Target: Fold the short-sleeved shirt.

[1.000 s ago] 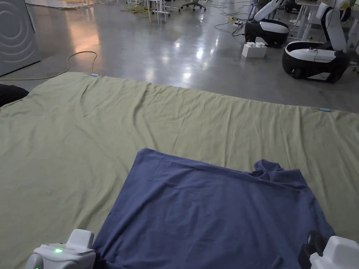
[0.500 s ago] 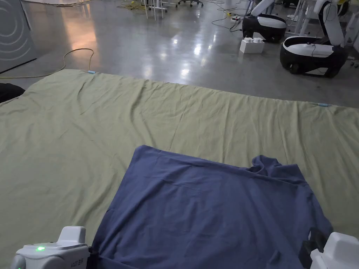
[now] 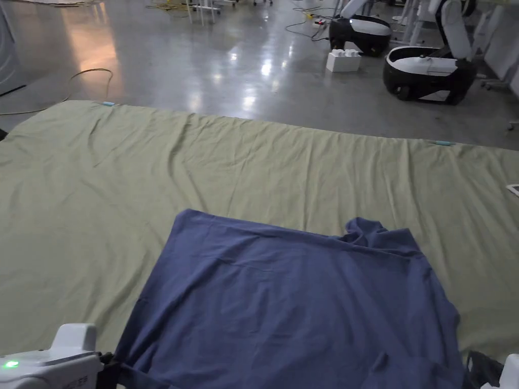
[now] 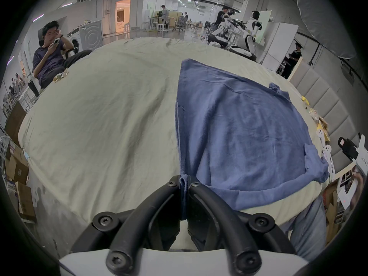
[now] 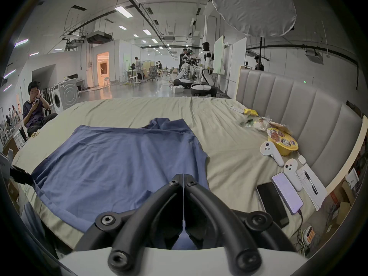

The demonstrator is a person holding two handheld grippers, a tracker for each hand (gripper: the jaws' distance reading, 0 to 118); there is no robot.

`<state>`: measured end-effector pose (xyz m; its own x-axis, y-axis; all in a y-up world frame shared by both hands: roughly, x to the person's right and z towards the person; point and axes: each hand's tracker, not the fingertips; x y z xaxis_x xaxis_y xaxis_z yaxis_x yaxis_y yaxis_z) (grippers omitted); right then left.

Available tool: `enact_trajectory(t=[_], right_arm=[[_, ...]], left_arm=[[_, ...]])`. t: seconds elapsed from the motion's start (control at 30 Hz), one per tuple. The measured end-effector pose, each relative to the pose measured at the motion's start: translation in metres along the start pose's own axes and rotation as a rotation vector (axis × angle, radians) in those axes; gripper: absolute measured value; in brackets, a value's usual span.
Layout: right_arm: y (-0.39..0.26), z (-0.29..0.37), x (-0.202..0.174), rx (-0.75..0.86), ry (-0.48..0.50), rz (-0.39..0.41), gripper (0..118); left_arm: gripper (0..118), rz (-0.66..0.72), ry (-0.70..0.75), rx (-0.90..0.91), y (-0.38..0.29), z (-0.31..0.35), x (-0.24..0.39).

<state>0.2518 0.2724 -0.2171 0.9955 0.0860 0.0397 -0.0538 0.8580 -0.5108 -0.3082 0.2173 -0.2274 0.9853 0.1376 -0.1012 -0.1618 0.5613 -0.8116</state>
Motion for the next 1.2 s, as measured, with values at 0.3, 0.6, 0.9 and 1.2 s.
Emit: enact_trajectory(t=[0.3, 0.6, 0.9, 1.2], right_arm=[[-0.045, -0.010, 0.038, -0.333, -0.001, 0.012, 28], [-0.088, -0.054, 0.031, -0.478, 0.009, 0.012, 62], [-0.077, -0.057, 0.023, -0.481, 0.061, 0.006, 6], [-0.030, -0.037, 0.031, -0.341, 0.060, -0.011, 6]], left_arm=[[6, 0.006, 0.012, 0.010, -0.008, 0.014, 0.018], [6, 0.020, 0.010, -0.001, -0.009, 0.014, 0.022], [6, 0.026, 0.012, -0.007, -0.007, 0.014, 0.025], [6, 0.047, -0.014, 0.054, 0.019, 0.028, 0.027]])
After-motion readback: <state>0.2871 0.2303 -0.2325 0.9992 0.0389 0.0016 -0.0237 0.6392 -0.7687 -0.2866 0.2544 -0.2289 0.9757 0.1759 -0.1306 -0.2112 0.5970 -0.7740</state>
